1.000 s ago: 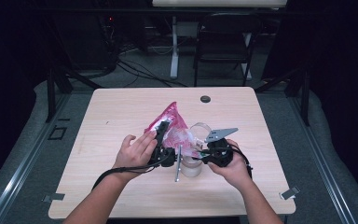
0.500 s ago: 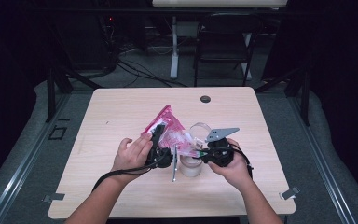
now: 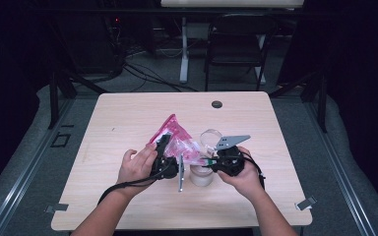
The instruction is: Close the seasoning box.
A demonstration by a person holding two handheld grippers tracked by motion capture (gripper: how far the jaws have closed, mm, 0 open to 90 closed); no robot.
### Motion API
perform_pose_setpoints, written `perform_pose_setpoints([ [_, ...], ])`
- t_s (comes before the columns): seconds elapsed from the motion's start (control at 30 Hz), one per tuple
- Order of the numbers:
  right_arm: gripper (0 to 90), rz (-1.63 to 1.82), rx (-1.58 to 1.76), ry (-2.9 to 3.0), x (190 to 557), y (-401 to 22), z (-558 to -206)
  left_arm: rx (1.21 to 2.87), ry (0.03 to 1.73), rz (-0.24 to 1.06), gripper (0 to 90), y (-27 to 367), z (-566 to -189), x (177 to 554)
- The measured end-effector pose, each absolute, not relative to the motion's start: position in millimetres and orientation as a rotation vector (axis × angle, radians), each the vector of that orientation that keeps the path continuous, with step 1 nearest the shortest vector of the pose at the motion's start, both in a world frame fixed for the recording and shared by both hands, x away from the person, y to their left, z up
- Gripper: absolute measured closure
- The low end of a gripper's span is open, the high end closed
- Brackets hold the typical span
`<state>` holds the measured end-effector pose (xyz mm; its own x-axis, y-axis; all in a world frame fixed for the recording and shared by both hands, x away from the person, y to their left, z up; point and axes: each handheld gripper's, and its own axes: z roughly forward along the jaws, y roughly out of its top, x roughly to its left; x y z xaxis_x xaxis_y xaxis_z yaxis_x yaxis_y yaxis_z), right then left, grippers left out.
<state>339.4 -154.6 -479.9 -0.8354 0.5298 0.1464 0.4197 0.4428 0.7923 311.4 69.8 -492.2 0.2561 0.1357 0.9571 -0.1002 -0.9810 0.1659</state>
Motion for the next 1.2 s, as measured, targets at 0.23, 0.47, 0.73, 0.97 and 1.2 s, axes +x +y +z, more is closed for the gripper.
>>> perform_pose_setpoints([
  [0.23, 90.0, 1.347, 0.855, 2.558, 339, -150, -482, 2.346, 0.088, 1.765, 73.0, 74, -499, 312],
  [0.47, 90.0, 1.335, 0.852, 2.563, 339, -145, -483, 2.375, 0.164, 1.696, 73.5, 80, -507, 312],
  [0.73, 90.0, 1.340, 0.852, 2.569, 339, -139, -485, 2.396, 0.255, 1.603, 73.9, 87, -517, 313],
  [0.97, 90.0, 1.342, 0.842, 2.574, 338, -136, -485, 2.392, 0.328, 1.505, 74.8, 90, -527, 314],
  [1.2, 90.0, 1.344, 0.835, 2.569, 337, -133, -486, 2.391, 0.365, 1.441, 75.2, 93, -533, 315],
])
